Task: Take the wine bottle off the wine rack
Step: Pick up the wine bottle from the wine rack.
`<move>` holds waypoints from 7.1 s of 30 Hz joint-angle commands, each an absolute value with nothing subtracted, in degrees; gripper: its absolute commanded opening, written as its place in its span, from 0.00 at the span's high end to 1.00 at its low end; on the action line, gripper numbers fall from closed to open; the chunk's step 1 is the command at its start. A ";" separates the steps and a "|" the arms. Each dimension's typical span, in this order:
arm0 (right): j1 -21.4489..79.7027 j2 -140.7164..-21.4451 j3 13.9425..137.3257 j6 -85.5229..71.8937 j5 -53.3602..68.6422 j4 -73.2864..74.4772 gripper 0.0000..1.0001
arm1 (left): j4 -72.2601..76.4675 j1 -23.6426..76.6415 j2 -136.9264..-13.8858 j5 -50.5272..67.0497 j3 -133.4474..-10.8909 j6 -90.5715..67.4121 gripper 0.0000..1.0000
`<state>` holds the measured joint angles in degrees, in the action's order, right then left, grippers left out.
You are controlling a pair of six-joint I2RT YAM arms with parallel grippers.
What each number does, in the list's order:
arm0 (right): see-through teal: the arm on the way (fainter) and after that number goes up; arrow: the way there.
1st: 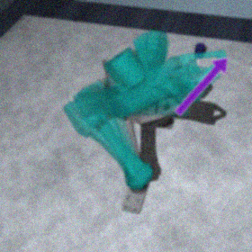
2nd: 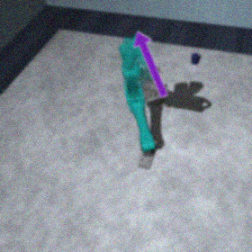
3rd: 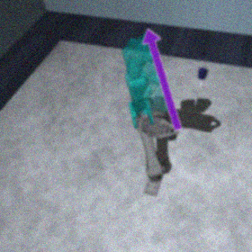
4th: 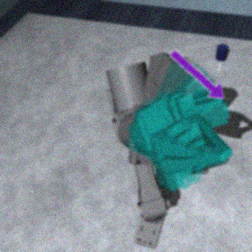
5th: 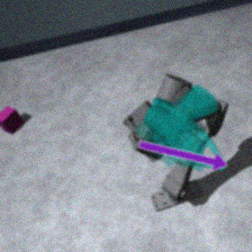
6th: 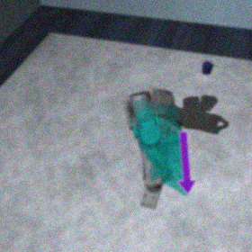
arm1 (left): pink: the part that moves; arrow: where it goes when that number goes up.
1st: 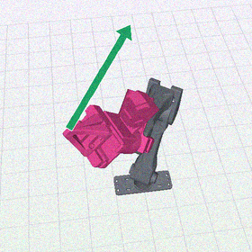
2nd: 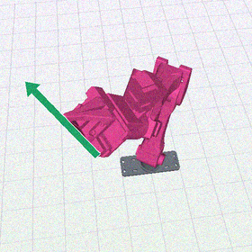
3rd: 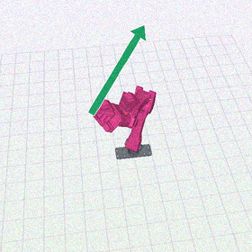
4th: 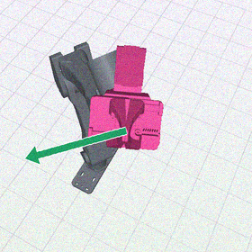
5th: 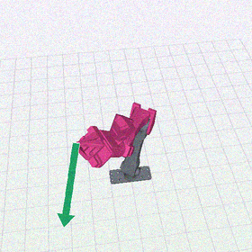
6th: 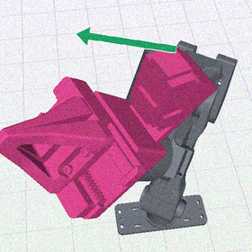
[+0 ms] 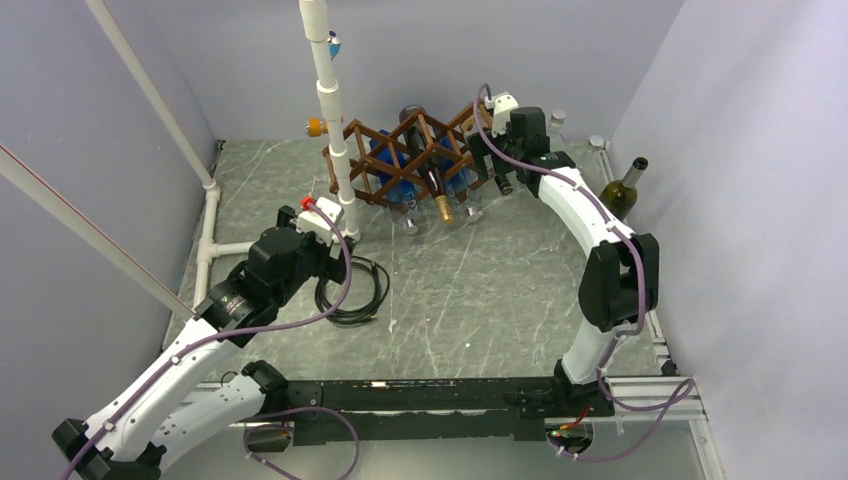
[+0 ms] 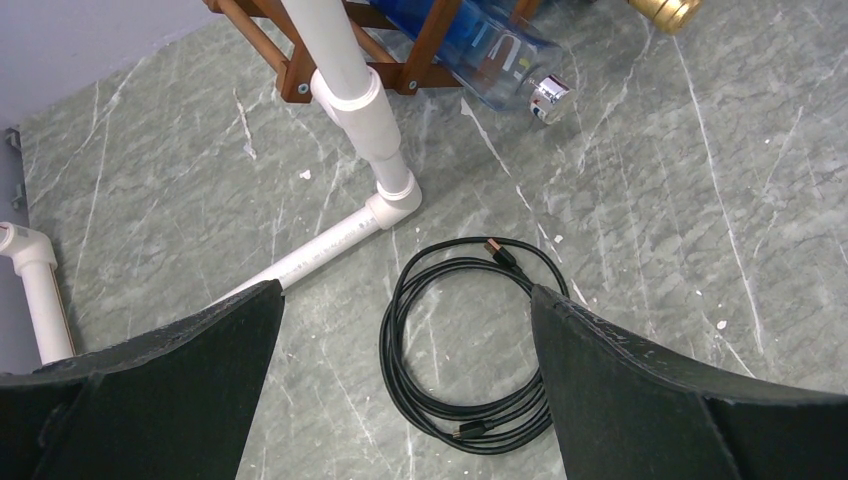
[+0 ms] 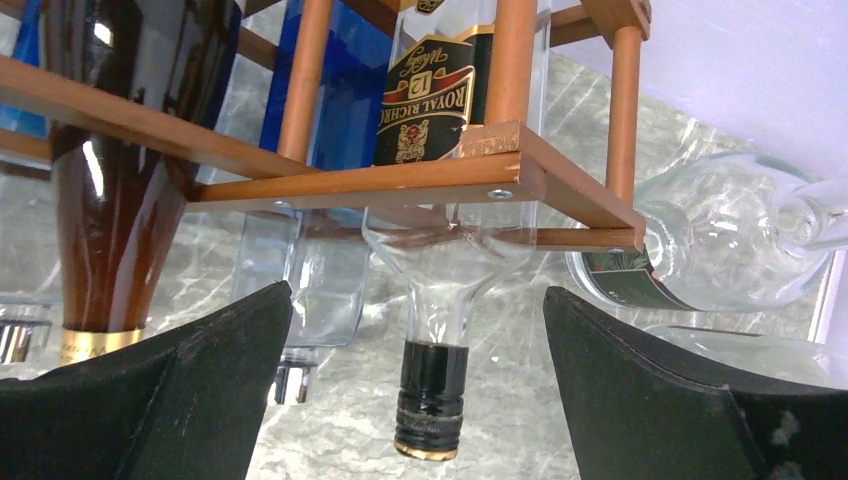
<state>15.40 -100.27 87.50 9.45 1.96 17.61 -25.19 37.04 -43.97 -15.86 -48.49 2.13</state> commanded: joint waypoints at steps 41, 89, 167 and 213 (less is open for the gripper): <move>12.35 -114.52 96.81 8.28 1.25 21.97 0.36 | -24.90 35.42 -43.41 -13.62 -48.50 1.75 0.01; 11.20 -107.07 90.66 3.90 5.94 17.49 1.00 | -24.98 34.71 -42.73 -12.93 -48.42 1.71 0.01; -3.25 -55.09 55.08 22.62 41.89 38.49 1.00 | -15.10 33.81 -35.15 19.05 -43.45 5.40 0.01; 15.51 -69.93 58.30 52.33 49.92 55.99 1.00 | -3.65 39.69 -50.52 28.69 -40.23 1.25 0.01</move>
